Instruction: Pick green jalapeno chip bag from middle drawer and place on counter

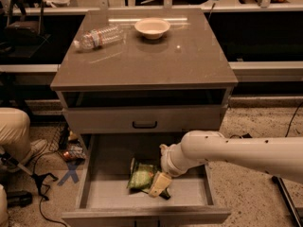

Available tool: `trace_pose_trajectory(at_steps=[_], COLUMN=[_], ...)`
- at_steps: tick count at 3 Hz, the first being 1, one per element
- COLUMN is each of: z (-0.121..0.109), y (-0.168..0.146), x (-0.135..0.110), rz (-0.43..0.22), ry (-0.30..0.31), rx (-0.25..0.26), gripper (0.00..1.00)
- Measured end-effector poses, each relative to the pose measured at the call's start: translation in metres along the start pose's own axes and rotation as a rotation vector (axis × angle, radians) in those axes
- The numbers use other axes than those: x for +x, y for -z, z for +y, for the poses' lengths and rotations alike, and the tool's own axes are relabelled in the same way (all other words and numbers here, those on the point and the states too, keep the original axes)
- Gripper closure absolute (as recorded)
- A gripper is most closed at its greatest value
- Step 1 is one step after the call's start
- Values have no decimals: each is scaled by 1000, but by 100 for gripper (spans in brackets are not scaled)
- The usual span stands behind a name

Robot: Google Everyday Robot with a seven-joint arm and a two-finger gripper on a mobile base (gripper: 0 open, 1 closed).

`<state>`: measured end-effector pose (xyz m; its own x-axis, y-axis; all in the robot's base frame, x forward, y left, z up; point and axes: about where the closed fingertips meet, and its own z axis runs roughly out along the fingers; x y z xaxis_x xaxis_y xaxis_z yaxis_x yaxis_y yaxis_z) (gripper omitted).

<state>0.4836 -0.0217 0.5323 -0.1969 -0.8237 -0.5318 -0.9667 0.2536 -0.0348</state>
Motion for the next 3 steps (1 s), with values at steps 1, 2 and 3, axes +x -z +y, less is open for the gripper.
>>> trace_pose_trajectory(at_steps=[1, 2, 3], z=[-17, -35, -46], y=[-24, -43, -64], x=[16, 38, 57], rz=[16, 23, 47], ry=[6, -24, -62], rx=[32, 59, 63], gripper=[0, 0, 0])
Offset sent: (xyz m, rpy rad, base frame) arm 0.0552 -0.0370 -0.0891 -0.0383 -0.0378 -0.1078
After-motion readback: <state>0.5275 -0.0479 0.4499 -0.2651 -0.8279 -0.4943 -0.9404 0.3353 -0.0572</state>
